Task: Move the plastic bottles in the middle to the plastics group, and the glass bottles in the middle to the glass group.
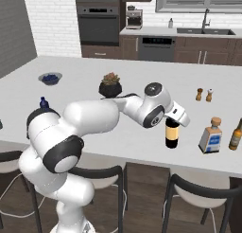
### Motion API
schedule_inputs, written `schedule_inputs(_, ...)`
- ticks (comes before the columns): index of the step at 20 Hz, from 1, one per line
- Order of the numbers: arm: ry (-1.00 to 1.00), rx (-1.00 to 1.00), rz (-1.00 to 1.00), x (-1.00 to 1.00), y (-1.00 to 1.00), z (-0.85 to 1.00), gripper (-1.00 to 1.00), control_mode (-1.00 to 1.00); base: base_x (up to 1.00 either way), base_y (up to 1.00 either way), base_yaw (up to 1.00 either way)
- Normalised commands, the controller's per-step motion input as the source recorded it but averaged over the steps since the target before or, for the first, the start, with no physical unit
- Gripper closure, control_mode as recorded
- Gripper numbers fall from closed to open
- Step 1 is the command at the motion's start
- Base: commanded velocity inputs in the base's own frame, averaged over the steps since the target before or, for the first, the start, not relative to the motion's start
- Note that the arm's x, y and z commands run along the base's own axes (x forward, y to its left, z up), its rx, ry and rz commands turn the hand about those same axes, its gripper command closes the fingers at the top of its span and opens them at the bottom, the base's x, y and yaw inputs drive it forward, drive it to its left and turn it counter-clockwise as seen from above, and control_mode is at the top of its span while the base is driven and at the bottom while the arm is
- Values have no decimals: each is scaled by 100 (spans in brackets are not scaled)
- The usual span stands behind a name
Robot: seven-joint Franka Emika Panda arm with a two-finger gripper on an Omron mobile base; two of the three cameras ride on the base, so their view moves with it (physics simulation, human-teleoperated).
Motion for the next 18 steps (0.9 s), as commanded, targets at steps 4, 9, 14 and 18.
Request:
schedule_inputs(4,-1,0,-12,0,-51,0,100,-100,0,0,0)
schedule_inputs(9,-1,2,-8,0,-36,0,100,-100,0,0,0)
schedule_inputs(14,0,5,-1,0,-8,0,100,-100,0,0,0)
schedule_inputs(18,0,5,0,0,-4,-23,100,-100,0,0,0)
